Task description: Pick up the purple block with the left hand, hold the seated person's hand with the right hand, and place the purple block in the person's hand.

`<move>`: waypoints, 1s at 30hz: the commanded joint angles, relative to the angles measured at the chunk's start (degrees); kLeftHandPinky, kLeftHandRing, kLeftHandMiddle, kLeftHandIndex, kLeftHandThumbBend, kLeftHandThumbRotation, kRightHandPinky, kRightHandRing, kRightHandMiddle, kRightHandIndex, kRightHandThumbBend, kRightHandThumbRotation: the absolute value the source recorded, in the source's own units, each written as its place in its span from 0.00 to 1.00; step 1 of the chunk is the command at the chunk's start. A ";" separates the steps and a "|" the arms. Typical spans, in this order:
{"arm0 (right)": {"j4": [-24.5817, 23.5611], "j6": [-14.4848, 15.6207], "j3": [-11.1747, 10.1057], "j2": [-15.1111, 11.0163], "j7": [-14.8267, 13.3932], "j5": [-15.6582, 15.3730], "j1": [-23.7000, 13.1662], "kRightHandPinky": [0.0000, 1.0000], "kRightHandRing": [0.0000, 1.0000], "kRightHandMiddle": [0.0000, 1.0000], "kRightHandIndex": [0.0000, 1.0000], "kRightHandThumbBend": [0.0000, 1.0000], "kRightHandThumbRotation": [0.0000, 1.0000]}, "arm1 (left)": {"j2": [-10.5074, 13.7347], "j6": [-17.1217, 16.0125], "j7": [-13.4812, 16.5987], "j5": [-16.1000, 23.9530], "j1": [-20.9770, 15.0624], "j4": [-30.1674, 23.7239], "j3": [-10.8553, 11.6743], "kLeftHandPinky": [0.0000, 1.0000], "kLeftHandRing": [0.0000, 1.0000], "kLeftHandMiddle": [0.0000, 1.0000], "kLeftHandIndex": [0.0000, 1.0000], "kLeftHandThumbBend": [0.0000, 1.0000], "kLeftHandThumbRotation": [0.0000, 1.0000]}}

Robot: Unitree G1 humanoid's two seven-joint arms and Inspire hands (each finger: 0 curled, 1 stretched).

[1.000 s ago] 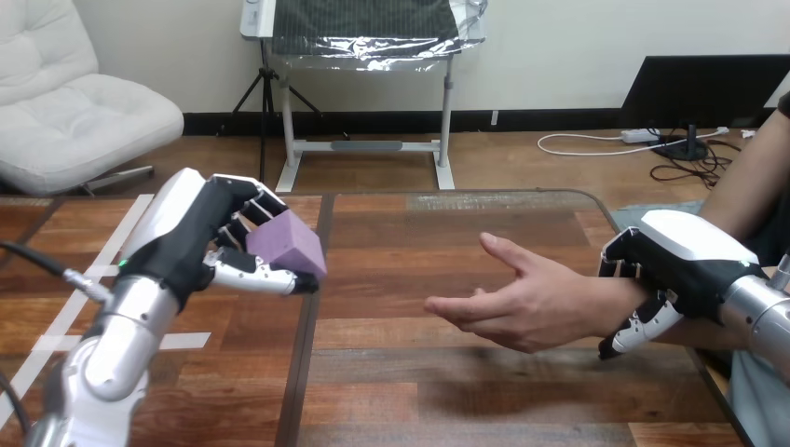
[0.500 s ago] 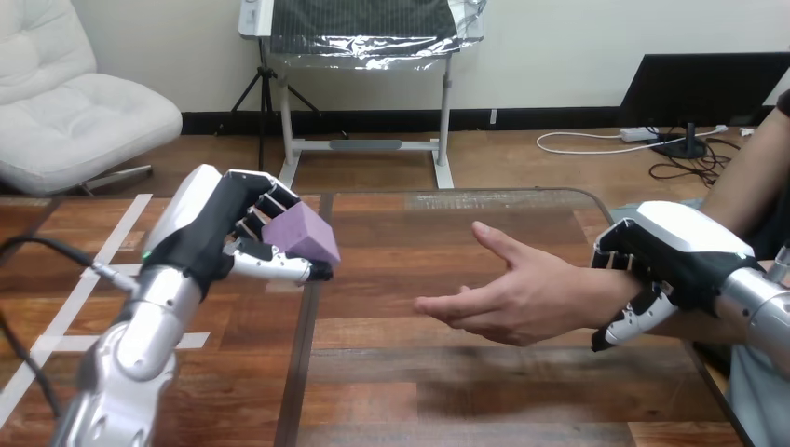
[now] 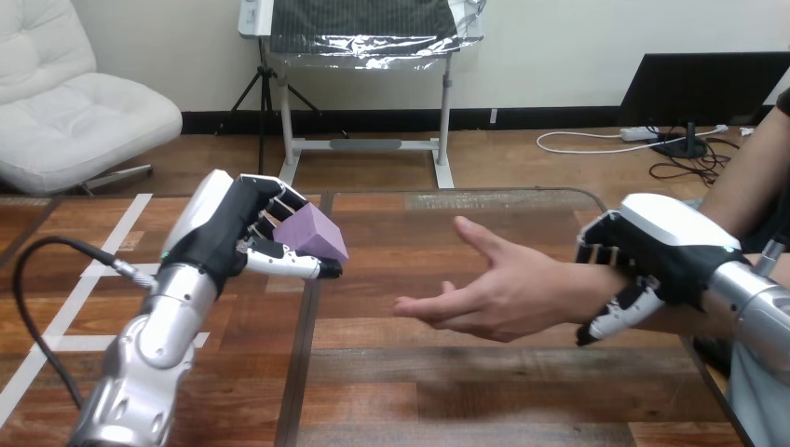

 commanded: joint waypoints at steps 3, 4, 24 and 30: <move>-3.38 -0.01 -0.53 3.25 -0.03 1.66 0.60 0.29 0.35 0.41 0.44 0.88 0.03 | -1.46 -2.64 1.57 -1.16 -7.67 5.11 -0.43 0.35 0.41 0.45 0.47 0.64 0.00; -3.97 0.34 -0.54 3.33 0.11 1.67 0.74 0.30 0.35 0.41 0.44 0.88 0.03 | -1.72 -2.51 1.54 -1.13 -8.18 5.77 -0.56 0.35 0.41 0.45 0.47 0.64 0.00; -13.57 5.21 -1.15 4.51 2.18 3.11 3.46 0.32 0.38 0.44 0.45 0.87 0.05 | -4.36 -3.59 1.99 0.22 -13.49 12.65 -3.81 0.32 0.39 0.44 0.47 0.64 0.00; -16.32 6.78 -1.41 4.94 2.53 3.27 4.11 0.31 0.37 0.43 0.44 0.87 0.06 | -4.96 -4.37 1.88 0.49 -14.70 14.16 -4.92 0.30 0.38 0.43 0.47 0.64 0.00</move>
